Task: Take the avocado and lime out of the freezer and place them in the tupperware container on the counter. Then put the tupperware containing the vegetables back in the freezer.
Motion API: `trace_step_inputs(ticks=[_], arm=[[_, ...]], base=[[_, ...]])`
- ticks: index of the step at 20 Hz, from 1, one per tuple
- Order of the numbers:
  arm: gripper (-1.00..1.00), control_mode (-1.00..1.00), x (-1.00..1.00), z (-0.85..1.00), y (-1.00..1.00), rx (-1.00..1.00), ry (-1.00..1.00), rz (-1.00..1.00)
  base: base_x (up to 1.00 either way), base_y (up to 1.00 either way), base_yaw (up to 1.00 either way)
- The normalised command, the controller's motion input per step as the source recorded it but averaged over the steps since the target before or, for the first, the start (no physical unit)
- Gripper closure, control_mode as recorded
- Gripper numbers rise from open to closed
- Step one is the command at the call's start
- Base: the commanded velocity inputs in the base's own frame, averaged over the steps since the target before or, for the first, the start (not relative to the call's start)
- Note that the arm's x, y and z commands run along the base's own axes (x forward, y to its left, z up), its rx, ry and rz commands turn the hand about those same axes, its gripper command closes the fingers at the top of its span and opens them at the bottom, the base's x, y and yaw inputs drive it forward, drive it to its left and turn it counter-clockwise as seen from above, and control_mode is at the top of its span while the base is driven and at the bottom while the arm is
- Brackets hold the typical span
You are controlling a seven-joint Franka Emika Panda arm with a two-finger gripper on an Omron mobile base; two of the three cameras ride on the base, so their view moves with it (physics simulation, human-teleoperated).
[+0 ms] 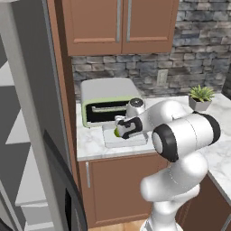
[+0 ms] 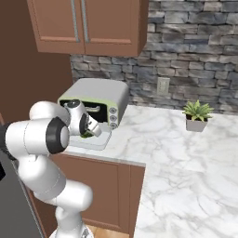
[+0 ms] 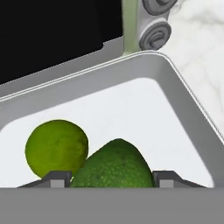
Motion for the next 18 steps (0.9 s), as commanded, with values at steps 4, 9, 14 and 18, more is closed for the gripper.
trace_step_inputs(ticks=[4,9,14,18], arm=[[1.0,-1.0,0.12,-0.31,0.02,0.0,0.0,0.0],[1.0,-1.0,0.19,-0.34,0.0,0.0,0.0,0.0],[-1.0,-1.0,0.33,-0.24,0.0,0.0,0.0,0.0],[-1.0,-1.0,0.1,-0.02,0.0,0.0,0.0,0.0]], base=[[0.0,0.0,0.0],[0.0,0.0,0.0],[0.0,0.0,0.0],[0.0,0.0,0.0]])
